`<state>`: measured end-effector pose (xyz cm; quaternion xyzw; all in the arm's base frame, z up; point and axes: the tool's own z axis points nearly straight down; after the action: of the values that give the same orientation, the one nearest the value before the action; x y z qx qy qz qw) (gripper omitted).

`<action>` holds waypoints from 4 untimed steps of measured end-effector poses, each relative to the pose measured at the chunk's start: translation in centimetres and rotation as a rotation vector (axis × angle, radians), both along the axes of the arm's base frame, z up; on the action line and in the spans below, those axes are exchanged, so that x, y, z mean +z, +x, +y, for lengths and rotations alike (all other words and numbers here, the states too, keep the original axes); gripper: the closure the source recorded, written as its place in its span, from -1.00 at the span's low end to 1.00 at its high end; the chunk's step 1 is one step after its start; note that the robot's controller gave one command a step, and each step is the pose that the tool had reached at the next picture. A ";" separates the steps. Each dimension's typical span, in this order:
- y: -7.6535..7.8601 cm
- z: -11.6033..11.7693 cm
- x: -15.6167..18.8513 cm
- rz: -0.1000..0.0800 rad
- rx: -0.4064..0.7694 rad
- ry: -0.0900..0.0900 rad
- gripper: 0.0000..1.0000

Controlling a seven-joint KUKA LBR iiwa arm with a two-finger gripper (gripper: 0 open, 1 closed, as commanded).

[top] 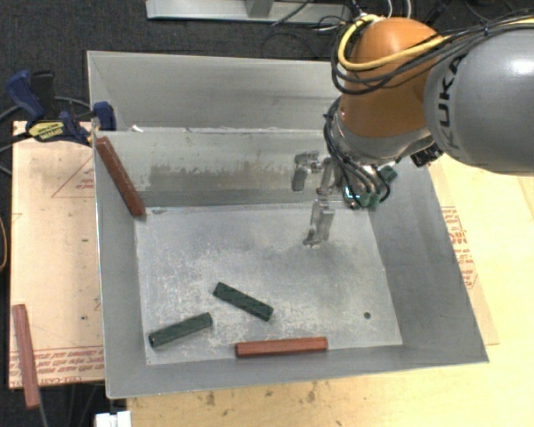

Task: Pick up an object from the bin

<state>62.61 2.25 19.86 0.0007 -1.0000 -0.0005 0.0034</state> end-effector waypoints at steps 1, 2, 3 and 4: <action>0.4 14.4 -5.6 -0.007 -0.026 0.004 -1.00; -6.4 11.8 -13.2 0.001 0.117 -0.001 -1.00; -6.0 11.9 -12.8 -0.008 0.116 0.001 1.00; -6.0 11.9 -12.9 -0.008 0.116 0.001 -1.00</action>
Offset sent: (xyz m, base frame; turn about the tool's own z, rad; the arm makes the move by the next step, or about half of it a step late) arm 0.0049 0.1369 -0.0535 0.0352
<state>56.57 14.10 7.00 0.0585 -0.9983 -0.0008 -0.0004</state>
